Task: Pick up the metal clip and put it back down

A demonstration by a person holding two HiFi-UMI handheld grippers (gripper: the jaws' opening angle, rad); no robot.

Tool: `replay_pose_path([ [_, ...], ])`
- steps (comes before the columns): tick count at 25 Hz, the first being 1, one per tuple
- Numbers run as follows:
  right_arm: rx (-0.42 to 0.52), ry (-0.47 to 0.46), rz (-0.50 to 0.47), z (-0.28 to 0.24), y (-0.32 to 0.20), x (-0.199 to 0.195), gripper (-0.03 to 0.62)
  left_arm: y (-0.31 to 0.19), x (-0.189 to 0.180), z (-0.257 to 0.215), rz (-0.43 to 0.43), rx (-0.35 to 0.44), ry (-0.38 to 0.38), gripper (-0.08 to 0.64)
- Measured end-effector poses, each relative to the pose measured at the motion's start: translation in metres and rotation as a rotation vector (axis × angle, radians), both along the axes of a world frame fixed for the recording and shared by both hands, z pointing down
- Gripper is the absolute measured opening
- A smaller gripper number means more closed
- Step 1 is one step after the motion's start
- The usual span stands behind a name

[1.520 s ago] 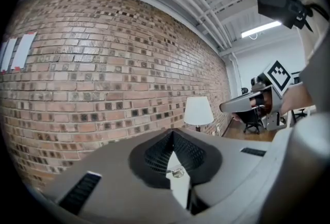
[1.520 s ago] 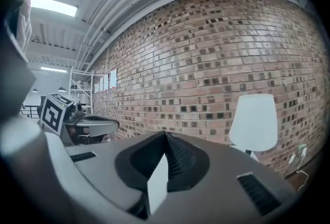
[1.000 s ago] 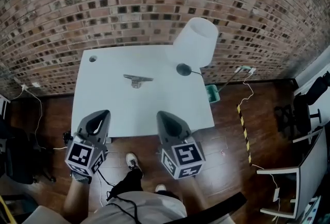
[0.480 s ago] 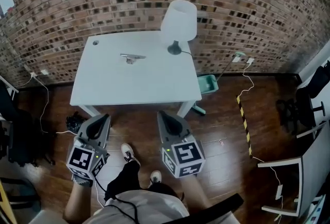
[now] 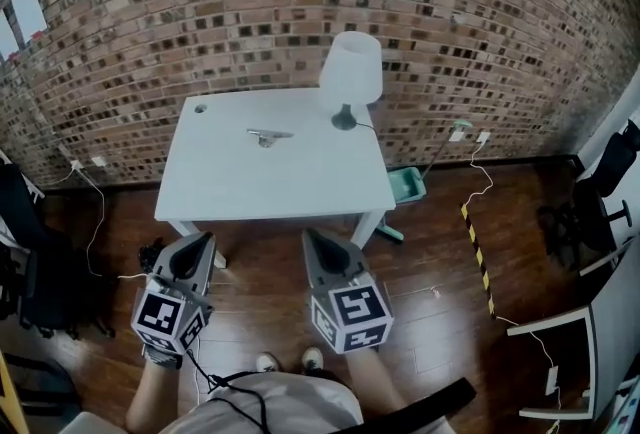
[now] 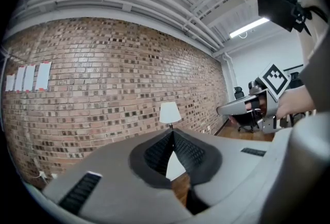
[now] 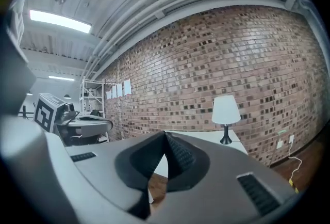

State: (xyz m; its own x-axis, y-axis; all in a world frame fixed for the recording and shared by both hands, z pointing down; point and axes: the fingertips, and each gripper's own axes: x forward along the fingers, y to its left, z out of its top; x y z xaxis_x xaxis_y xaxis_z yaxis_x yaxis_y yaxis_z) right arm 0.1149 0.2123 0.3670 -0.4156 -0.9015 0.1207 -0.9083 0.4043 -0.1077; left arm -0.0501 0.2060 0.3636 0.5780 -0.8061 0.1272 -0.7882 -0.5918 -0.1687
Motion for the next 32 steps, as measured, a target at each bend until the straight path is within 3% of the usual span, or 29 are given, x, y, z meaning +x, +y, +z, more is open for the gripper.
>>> replay_pose_path([
  [6,0.035,0.062,-0.024,-0.008,-0.01,-0.027,-0.02,-0.01,-0.016,-0.011,0.005,0.031,0.0,-0.002],
  [16,0.029,0.121,-0.034,-0.008,-0.008,-0.038,-0.023,-0.007,-0.013,-0.013,0.035,0.034,0.002,-0.003],
  [32,0.057,0.121,-0.037,-0.016,0.006,-0.033,-0.023,0.006,-0.002,-0.019,0.053,0.05,-0.006,-0.002],
])
